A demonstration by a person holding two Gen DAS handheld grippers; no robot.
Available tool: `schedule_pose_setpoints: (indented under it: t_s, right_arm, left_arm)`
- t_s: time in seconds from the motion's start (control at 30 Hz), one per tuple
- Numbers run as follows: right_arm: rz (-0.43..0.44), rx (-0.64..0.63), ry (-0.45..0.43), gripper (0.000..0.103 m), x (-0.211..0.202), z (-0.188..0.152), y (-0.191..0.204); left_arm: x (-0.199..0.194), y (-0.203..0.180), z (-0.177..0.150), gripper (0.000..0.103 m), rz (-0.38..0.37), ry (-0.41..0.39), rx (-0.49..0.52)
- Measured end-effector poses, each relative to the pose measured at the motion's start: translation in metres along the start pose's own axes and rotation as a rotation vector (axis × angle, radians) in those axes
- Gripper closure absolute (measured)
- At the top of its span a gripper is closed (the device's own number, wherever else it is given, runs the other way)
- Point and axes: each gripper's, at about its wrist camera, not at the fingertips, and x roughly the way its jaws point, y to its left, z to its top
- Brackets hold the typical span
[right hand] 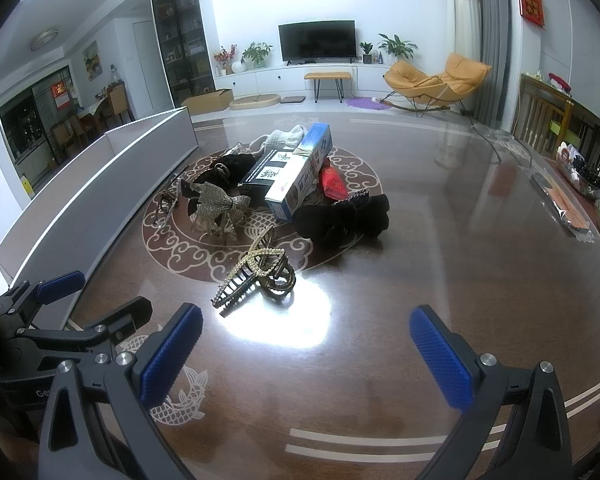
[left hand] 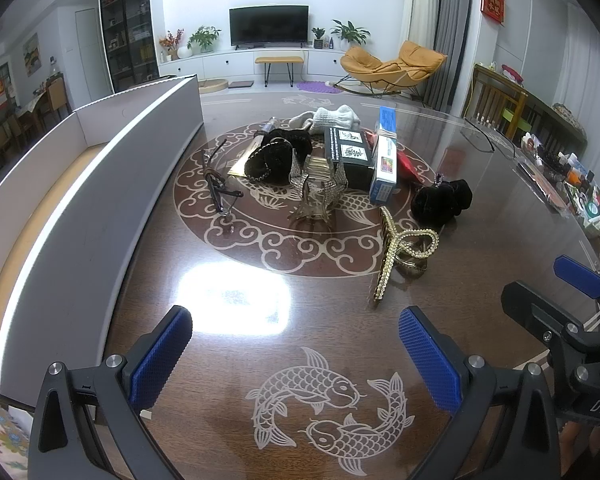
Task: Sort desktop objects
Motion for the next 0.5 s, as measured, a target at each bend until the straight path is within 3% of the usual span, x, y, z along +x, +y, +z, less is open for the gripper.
schedule_pose_setpoints:
  t_s: [0.5]
  right_arm:
    - [-0.004,0.000,0.025,0.000,0.0074,-0.0040,-0.0020]
  left_arm:
    - [0.0073,0.0006,-0.0054,0.000,0.004,0.014,0.009]
